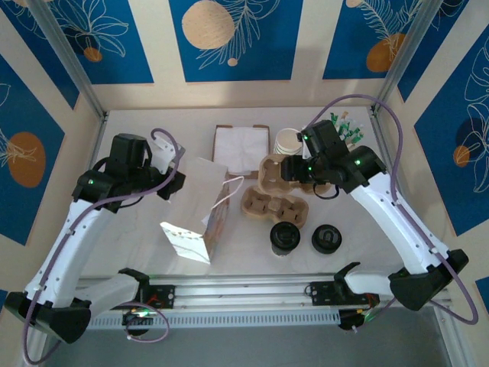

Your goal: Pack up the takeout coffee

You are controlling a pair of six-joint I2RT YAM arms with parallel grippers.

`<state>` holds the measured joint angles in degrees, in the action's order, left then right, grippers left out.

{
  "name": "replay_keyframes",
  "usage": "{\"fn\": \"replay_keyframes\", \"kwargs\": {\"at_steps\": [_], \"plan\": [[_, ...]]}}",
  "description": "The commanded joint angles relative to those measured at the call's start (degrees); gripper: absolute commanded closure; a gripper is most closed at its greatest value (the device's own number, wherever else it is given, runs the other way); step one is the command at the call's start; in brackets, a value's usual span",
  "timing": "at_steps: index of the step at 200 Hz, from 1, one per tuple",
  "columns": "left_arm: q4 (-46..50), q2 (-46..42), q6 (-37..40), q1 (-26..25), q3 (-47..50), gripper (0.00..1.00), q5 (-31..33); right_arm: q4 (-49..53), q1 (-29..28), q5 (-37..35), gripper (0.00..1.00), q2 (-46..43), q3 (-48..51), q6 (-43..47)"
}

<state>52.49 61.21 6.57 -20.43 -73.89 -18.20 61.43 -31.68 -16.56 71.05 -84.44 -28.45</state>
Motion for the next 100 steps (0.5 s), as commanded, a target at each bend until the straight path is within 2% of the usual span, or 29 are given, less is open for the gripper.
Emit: {"fn": "replay_keyframes", "kwargs": {"at_steps": [1, 61, 80, 87, 96, 100], "plan": [[-2.5, -0.2, 2.8, -0.5, -0.5, 0.92, -4.6, 1.8, 0.0, -0.4, 0.44, -1.7, -2.2, 1.3], [-3.9, 1.9, 5.6, -0.4, -0.5, 0.96, -5.3, 3.2, -0.2, 0.4, 0.44, -2.6, -4.2, 1.1], [-4.8, 2.2, 5.5, -0.4, -0.5, 0.96, -7.9, 3.4, -0.6, 0.3, 0.44, -2.5, -5.5, 1.4], [-5.8, 2.2, 4.7, -0.4, -0.2, 0.89, -7.9, 3.6, -0.8, -0.1, 0.44, -2.4, -6.2, 1.5], [-7.0, 2.3, 4.0, -0.4, 0.0, 0.69, -7.0, 3.6, -1.1, -0.4, 0.44, -2.3, -7.1, 1.7], [-7.4, 2.4, 3.7, -0.4, 0.0, 0.64, -6.6, 3.6, -1.0, -0.6, 0.44, -2.3, -7.5, 1.8]]}}
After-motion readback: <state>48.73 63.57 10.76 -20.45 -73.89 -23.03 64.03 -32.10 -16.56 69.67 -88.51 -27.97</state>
